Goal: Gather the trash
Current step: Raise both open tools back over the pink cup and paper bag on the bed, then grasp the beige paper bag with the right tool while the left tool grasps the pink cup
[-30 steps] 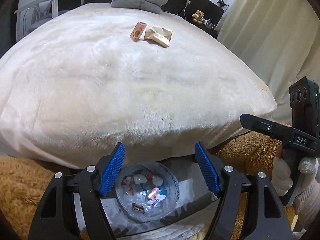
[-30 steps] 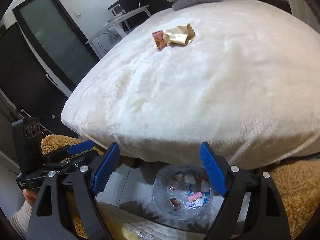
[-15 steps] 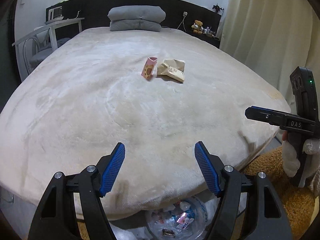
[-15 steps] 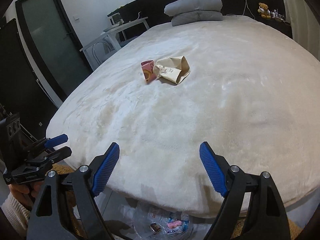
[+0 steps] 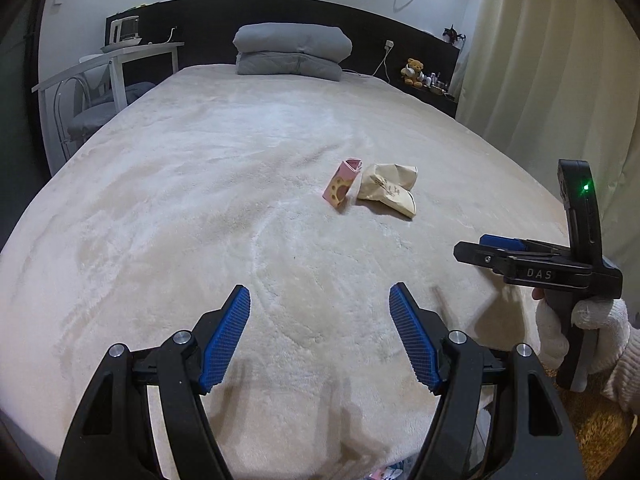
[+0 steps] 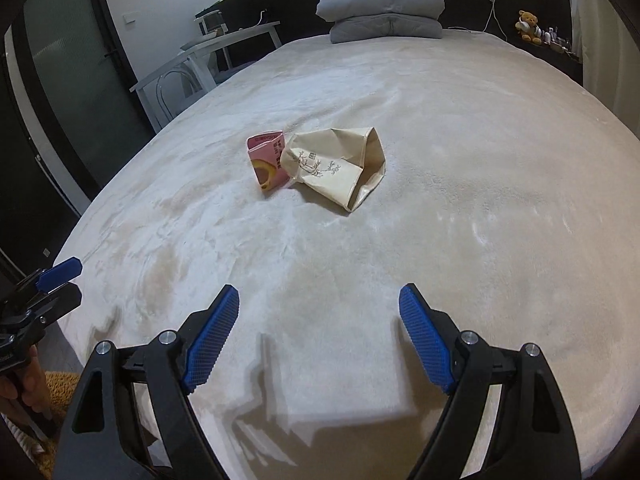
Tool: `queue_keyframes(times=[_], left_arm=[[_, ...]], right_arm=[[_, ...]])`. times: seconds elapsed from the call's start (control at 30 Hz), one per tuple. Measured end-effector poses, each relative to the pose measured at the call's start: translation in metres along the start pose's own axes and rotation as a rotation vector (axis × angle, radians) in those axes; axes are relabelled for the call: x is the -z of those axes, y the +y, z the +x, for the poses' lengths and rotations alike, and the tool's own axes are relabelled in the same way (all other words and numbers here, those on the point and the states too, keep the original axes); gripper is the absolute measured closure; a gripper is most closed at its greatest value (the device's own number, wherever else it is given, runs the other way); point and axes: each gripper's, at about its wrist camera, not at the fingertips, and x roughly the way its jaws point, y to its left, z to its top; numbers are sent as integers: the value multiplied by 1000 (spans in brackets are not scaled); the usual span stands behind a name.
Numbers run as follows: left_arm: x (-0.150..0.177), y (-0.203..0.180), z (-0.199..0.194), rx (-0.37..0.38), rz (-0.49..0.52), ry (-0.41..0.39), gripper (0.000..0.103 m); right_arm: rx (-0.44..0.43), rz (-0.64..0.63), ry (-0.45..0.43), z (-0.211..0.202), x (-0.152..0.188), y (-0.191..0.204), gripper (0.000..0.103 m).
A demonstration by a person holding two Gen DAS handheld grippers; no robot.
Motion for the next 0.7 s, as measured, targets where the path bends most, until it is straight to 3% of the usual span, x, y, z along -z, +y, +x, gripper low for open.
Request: queue_keyframes(times=[0.3,0.7], left_arm=[[-12,19,14,-5,-24,-6,32],[-14,21,35,-2,28,27,32]], right_arm=[[60,71,-12,52,-35,6,22],[133,75,-37,90,-60,22,17]])
